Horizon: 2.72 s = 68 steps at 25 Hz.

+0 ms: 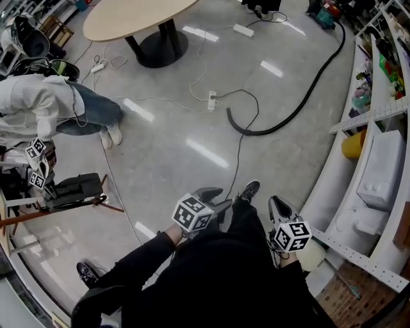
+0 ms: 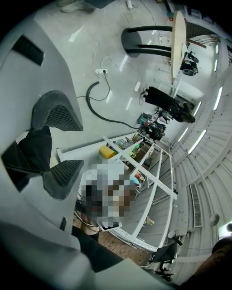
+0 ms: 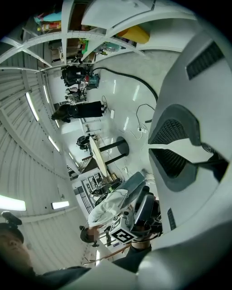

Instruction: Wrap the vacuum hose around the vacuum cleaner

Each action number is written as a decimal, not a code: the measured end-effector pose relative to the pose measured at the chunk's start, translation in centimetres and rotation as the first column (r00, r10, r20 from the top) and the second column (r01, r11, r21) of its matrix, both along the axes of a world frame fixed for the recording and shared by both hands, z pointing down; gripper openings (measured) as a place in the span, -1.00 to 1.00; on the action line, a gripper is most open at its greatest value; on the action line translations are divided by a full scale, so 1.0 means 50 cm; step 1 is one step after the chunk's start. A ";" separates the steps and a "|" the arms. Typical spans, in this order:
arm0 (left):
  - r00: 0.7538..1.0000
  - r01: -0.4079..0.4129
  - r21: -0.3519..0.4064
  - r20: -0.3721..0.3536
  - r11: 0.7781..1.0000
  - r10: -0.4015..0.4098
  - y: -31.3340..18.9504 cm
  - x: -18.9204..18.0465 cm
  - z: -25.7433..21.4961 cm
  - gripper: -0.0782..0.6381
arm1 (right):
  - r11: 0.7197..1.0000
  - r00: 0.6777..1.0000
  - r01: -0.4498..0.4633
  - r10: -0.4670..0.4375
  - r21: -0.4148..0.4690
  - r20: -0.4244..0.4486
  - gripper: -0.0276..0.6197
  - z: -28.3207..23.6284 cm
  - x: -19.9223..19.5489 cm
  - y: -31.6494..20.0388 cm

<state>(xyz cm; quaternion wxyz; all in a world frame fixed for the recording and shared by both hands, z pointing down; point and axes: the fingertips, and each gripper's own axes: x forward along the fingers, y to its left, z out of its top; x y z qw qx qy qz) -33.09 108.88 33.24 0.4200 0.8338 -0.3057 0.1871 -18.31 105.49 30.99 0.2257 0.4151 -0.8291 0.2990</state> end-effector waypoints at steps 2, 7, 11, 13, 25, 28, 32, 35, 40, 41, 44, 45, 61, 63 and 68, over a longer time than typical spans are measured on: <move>1.000 0.011 0.004 0.028 1.000 -0.011 -0.035 0.012 0.010 -0.18 | 1.000 0.999 0.025 -0.025 -0.003 0.020 -0.80 0.025 0.005 -0.040; 0.992 0.080 0.000 0.101 0.997 -0.079 -0.141 0.029 0.014 -0.18 | 0.993 0.990 0.117 -0.116 -0.019 0.079 -0.80 0.071 0.003 -0.166; 0.980 0.127 0.019 0.155 0.992 -0.128 -0.227 0.064 0.013 -0.18 | 0.979 0.974 0.205 -0.204 -0.003 0.098 -0.80 0.092 0.026 -0.270; 0.975 0.141 0.039 0.169 0.989 -0.146 -0.263 0.067 0.007 -0.18 | 0.974 0.969 0.229 -0.227 -0.002 0.093 -0.80 0.102 0.029 -0.313; 0.968 0.187 -0.009 0.174 0.982 -0.183 -0.423 0.049 0.072 -0.18 | 0.957 0.959 0.282 -0.281 -0.065 0.017 -0.80 0.185 0.026 -0.499; 0.977 0.166 -0.036 0.140 0.985 -0.160 -0.478 0.035 0.115 -0.18 | 0.954 0.958 0.281 -0.285 -0.102 -0.020 -0.80 0.211 0.002 -0.543; 0.987 0.089 -0.033 0.136 0.996 -0.084 -0.587 -0.006 0.171 -0.18 | 0.954 0.960 0.259 -0.272 -0.154 -0.071 -0.80 0.250 -0.047 -0.626; 0.982 0.010 0.009 0.187 1.000 -0.011 -0.680 -0.061 0.218 -0.18 | 0.954 0.959 0.244 -0.264 -0.175 -0.102 -0.79 0.280 -0.095 -0.695; 0.977 -0.034 -0.008 0.208 0.999 0.035 -0.798 -0.125 0.285 -0.18 | 0.951 0.952 0.236 -0.267 -0.199 -0.149 -0.79 0.348 -0.142 -0.800; 0.977 -0.039 -0.022 0.211 0.999 0.043 -0.812 -0.132 0.299 -0.18 | 0.950 0.953 0.227 -0.261 -0.213 -0.152 -0.78 0.369 -0.144 -0.813; 0.976 -0.025 -0.052 0.216 0.998 0.035 -0.861 -0.140 0.351 -0.18 | 0.943 0.957 0.207 -0.251 -0.259 -0.148 -0.63 0.445 -0.146 -0.854; 0.975 -0.017 -0.057 0.219 0.998 0.029 -0.875 -0.141 0.371 -0.18 | 0.940 0.957 0.208 -0.253 -0.271 -0.143 -0.58 0.473 -0.148 -0.865; 0.944 0.117 -0.136 0.322 0.984 -0.068 -0.882 -0.098 0.720 -0.70 | 0.812 0.840 0.444 -0.524 -0.377 -0.138 -0.53 1.066 -0.160 -0.944; 0.940 0.154 -0.140 0.326 0.978 -0.102 -0.885 -0.105 0.765 -0.67 | 0.796 0.808 0.466 -0.561 -0.386 -0.181 -0.49 1.152 -0.155 -0.948; 0.930 0.248 -0.145 0.313 0.958 -0.193 -0.904 -0.136 0.852 -0.52 | 0.761 0.754 0.486 -0.614 -0.429 -0.235 -0.41 1.346 -0.150 -0.940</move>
